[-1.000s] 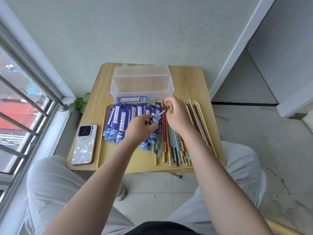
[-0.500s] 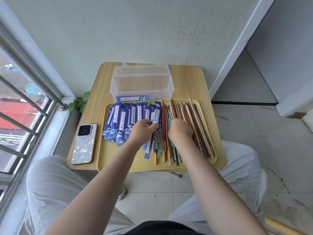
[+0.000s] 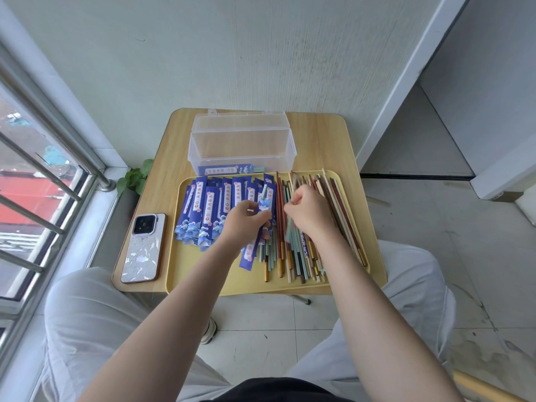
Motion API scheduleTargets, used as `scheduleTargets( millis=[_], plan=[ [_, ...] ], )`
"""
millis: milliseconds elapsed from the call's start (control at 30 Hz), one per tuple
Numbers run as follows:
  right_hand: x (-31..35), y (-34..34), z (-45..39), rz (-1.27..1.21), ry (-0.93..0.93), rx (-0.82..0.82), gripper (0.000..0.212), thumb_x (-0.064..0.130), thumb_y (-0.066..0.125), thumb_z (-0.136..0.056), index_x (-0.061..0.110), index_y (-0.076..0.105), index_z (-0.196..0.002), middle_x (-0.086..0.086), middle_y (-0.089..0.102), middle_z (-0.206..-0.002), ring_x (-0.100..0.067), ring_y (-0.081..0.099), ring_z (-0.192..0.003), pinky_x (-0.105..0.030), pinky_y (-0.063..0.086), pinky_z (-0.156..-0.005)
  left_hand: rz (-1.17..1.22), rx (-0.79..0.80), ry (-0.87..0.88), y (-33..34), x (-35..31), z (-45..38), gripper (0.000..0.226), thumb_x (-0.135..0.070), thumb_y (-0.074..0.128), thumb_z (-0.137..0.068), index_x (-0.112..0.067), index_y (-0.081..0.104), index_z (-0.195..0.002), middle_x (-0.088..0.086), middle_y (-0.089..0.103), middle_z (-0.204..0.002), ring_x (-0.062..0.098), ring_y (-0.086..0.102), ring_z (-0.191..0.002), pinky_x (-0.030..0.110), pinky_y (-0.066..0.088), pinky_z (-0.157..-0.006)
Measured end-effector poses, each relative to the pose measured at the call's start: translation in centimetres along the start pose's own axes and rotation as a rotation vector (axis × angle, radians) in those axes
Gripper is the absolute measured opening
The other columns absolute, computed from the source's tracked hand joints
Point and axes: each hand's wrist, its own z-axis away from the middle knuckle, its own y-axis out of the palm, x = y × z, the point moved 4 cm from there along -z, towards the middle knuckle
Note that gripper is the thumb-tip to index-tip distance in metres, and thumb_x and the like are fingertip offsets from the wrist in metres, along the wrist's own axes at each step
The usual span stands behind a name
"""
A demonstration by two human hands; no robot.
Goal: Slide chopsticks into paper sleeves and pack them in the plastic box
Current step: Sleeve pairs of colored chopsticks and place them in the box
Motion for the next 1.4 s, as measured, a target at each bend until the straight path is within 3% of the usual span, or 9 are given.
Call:
scheduleTargets(
  millis=[200, 300, 500, 800, 933, 1067, 1133, 1333, 1400],
  plan=[
    [1.2, -1.6, 0.0, -0.862, 0.068, 0.161, 0.020, 0.000, 0.047, -0.099, 0.003, 0.066, -0.106, -0.013, 0.073, -0.082, -0.025, 0.071, -0.068, -0.032, 0.058, -0.061, 0.073, 0.040, 0.006, -0.4, -0.8, 0.5, 0.013, -0.014, 0.063, -0.096, -0.007, 0.056, -0.105, 0.010, 0.067, -0.082, 0.020, 0.062, -0.056, 0.031, 0.056, -0.055],
    [1.4, -1.6, -0.1, -1.105, 0.066, 0.197, 0.018, -0.003, 0.047, -0.100, 0.000, 0.064, -0.106, -0.016, 0.075, -0.086, -0.026, 0.073, -0.073, -0.029, 0.058, -0.063, 0.106, 0.076, -0.002, -0.3, -0.8, 0.6, 0.009, -0.009, 0.061, -0.097, -0.005, 0.054, -0.101, 0.011, 0.065, -0.077, 0.019, 0.061, -0.052, 0.028, 0.056, -0.052],
    [0.4, -2.6, -0.8, -1.012, 0.028, -0.083, 0.018, 0.016, 0.056, -0.102, 0.001, 0.065, -0.105, 0.001, 0.055, -0.060, -0.013, 0.045, -0.047, -0.023, 0.034, -0.043, -0.080, 0.131, 0.049, -0.2, -0.4, 0.6, 0.017, -0.014, 0.059, -0.096, -0.006, 0.050, -0.083, 0.001, 0.057, -0.054, 0.019, 0.051, -0.046, 0.024, 0.046, -0.050],
    [1.1, -2.5, -1.3, -0.731, -0.020, -0.178, 0.011, 0.017, 0.053, -0.102, 0.013, 0.058, -0.093, 0.000, 0.065, -0.060, -0.022, 0.062, -0.055, -0.043, 0.055, -0.060, -0.208, 0.135, 0.092, 0.6, 0.0, 0.1, 0.027, -0.024, 0.068, -0.092, -0.009, 0.049, -0.080, 0.006, 0.055, -0.056, 0.016, 0.047, -0.043, 0.030, 0.047, -0.057],
    [1.7, -2.0, -0.8, -0.691, -0.051, -0.136, 0.006, 0.011, 0.053, -0.102, 0.010, 0.053, -0.108, -0.005, 0.066, -0.074, -0.015, 0.062, -0.053, -0.035, 0.055, -0.053, -0.206, 0.131, 0.127, 0.8, -0.3, 0.3, 0.025, -0.022, 0.067, -0.093, -0.009, 0.050, -0.080, 0.006, 0.055, -0.057, 0.015, 0.047, -0.044, 0.031, 0.047, -0.056],
    [1.9, -1.1, -0.3, -0.562, -0.116, -0.073, 0.077, 0.004, 0.062, -0.095, 0.023, 0.016, -0.155, -0.010, 0.071, -0.083, -0.012, 0.066, -0.058, -0.021, 0.051, -0.052, -0.222, 0.122, 0.144, 0.9, -1.0, 0.5, 0.025, -0.021, 0.065, -0.094, -0.010, 0.050, -0.078, 0.004, 0.055, -0.056, 0.012, 0.046, -0.041, 0.027, 0.045, -0.051],
    [2.0, -0.7, -0.3, -0.514, -0.155, -0.023, 0.089, 0.005, 0.065, -0.093, 0.030, 0.009, -0.157, -0.008, 0.072, -0.079, -0.014, 0.069, -0.062, -0.019, 0.049, -0.053, -0.230, 0.108, 0.133, 0.9, -1.1, 0.3, 0.026, -0.020, 0.065, -0.094, -0.011, 0.048, -0.076, 0.004, 0.054, -0.056, 0.014, 0.045, -0.041, 0.028, 0.044, -0.049],
    [2.3, 0.1, -1.2, -0.383, -0.149, 0.017, 0.035, 0.012, 0.060, -0.095, 0.023, 0.055, -0.128, 0.003, 0.074, -0.087, -0.015, 0.071, -0.073, -0.039, 0.060, -0.068, -0.217, 0.042, 0.135, 0.2, -1.5, -0.8, 0.028, -0.027, 0.066, -0.090, -0.011, 0.046, -0.078, 0.013, 0.048, -0.069, 0.022, 0.042, -0.054, 0.037, 0.041, -0.056],
    [2.6, 0.8, -1.2, -0.379, -0.147, 0.029, 0.023, 0.013, 0.058, -0.097, 0.018, 0.065, -0.119, 0.000, 0.073, -0.100, -0.017, 0.070, -0.082, -0.033, 0.060, -0.066, -0.219, 0.022, 0.138, -0.1, -1.9, -1.3, 0.037, -0.034, 0.069, -0.089, -0.012, 0.043, -0.075, 0.012, 0.046, -0.069, 0.023, 0.039, -0.058, 0.038, 0.036, -0.058]
  ],
)
